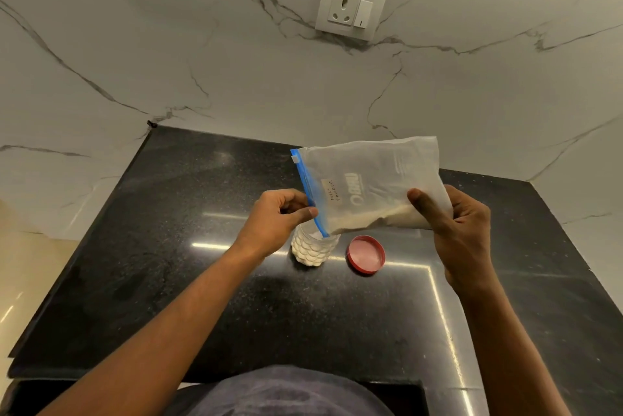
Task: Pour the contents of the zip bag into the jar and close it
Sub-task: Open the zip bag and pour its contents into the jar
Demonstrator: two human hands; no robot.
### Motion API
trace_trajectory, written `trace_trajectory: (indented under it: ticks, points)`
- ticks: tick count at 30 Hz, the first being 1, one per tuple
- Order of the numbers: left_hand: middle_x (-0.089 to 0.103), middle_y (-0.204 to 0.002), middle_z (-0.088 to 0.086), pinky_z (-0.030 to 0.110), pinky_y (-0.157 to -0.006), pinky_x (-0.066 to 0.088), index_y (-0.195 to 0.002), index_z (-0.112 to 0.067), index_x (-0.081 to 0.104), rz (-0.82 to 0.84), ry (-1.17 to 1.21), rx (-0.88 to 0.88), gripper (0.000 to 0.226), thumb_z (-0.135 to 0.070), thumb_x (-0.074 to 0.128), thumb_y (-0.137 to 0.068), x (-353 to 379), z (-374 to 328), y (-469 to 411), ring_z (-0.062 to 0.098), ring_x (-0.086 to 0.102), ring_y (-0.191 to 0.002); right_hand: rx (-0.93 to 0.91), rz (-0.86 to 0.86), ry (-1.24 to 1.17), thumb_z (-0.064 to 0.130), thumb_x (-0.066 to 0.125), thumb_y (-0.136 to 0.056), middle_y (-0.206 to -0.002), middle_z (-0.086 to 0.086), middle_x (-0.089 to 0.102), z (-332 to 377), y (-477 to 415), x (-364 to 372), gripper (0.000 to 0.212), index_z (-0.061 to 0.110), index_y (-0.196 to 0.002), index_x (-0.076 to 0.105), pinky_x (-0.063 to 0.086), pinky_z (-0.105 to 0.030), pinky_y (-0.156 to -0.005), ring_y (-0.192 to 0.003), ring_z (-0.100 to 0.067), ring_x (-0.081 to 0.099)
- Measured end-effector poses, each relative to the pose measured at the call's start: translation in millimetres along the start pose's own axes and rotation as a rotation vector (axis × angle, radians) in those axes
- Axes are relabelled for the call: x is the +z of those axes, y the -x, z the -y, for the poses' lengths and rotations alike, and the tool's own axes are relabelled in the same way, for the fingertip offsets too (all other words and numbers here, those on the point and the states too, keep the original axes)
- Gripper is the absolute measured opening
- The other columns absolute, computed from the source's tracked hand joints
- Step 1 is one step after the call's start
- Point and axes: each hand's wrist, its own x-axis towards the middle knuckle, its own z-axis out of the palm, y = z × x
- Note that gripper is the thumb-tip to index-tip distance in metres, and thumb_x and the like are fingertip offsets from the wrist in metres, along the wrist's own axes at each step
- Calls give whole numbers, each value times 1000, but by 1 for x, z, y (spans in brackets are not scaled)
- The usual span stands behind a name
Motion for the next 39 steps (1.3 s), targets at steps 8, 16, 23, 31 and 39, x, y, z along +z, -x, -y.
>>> trace_trajectory:
  ticks: [8,16,23,31,39]
  points:
    - [82,-101,-2,24,-88,60,-110,-15,78,12,51,-3,14,-14,74,-96,3,4,-2,10,78,-97,-4,-31,22,32,71,-87,-94,-14,71,8,1,0,16,17,-90,71,61,-32,-72,-83,-27,70]
    - [82,-103,-4,15,-78,58,-112,-16,77,-10,66,7,16,-15,74,-96,6,6,-3,5,77,-96,26,-46,-24,30,72,-87,-95,-11,72,12,0,-1,14,18,-91,71,63,-30,-72,-82,-21,71]
    - [81,-101,-4,14,-78,59,-110,-15,78,-12,86,23,14,-13,74,-96,8,7,-4,4,77,-94,9,-42,8,31,72,-87,-95,-9,72,13,0,1,13,18,-92,71,63,-31,-72,-84,-25,72]
    - [82,-102,-2,20,-83,61,-109,-14,78,-20,93,20,14,-13,74,-96,8,10,-5,8,77,-97,15,-46,-1,32,72,-85,-95,-11,72,16,-2,2,17,17,-92,71,63,-32,-72,-84,-27,72]
    - [82,-104,0,17,-83,60,-111,-11,78,-11,112,31,15,-11,74,-96,7,14,-6,10,78,-98,-4,-59,-5,33,73,-85,-92,-7,72,16,-1,5,15,19,-91,70,64,-31,-69,-82,-26,72]
